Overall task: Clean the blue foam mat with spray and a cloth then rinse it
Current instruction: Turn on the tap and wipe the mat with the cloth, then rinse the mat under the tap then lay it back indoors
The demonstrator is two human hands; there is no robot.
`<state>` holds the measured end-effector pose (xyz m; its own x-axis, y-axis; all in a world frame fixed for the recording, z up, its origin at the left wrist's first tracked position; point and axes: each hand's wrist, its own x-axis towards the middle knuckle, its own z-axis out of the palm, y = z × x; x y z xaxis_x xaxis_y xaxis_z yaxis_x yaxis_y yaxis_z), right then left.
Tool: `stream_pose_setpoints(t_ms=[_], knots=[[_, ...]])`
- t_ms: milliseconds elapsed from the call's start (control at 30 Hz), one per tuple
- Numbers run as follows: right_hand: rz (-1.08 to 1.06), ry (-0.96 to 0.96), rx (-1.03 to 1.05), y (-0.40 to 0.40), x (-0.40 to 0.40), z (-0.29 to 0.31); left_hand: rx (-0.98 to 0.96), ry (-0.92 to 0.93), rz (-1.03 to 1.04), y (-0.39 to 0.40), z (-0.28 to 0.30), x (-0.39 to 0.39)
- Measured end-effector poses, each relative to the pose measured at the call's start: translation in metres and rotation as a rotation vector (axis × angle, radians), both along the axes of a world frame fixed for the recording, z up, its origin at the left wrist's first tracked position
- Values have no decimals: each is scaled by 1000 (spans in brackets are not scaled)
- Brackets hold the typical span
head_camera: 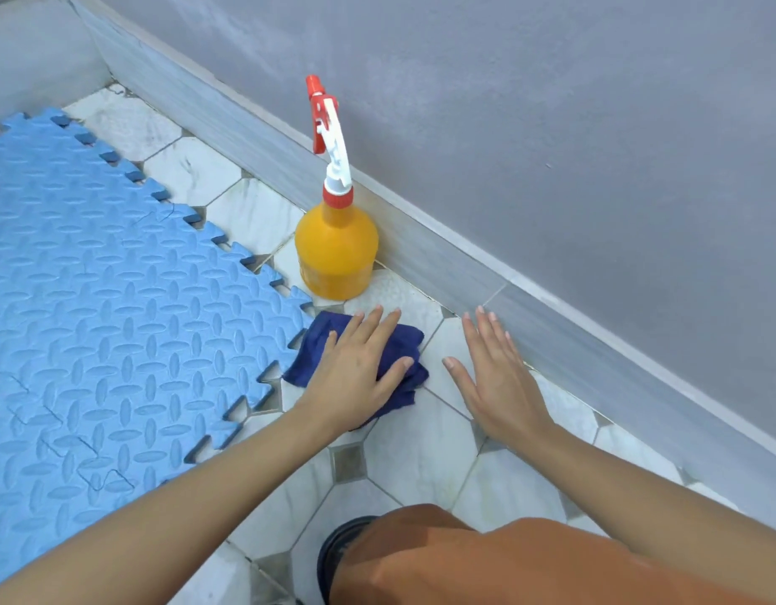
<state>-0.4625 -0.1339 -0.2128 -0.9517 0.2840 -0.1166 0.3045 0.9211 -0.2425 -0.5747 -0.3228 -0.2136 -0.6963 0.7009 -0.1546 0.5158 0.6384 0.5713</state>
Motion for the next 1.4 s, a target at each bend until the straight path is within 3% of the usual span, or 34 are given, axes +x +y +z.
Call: stream_pose_setpoints(t_ms=[267,467,600,667,767,867,1000,1167,1333,1400], knots=[[248,69,5,-52,-45,5,-113,203,129,-78,11,-25],[578,123,-66,-170,-136,6,-135,306,500,-206,48,-42],[743,130,45,-246,-219,21,-174,395,812,-319,73,-44],[700,110,67,-277,-265,46,-200,395,959,-373,86,-52],[500,-42,-65,-304,-321,83,-253,360,1117,-440,101,-65],[442,-99,-85,-316,-351,101,-337,217,1244,-485,99,-72],[518,-80,60,-306,-370,81,-499,137,1286,-511,61,-76],[457,-205,93,-282,-372,35,-606,27,1262,-513,20,-78],[255,-344,-100,-275,-380,-6,-422,-235,1458,-513,-17,-83],[136,-333,-174,-276,-382,-13,-345,-201,1582,-505,-26,-80]])
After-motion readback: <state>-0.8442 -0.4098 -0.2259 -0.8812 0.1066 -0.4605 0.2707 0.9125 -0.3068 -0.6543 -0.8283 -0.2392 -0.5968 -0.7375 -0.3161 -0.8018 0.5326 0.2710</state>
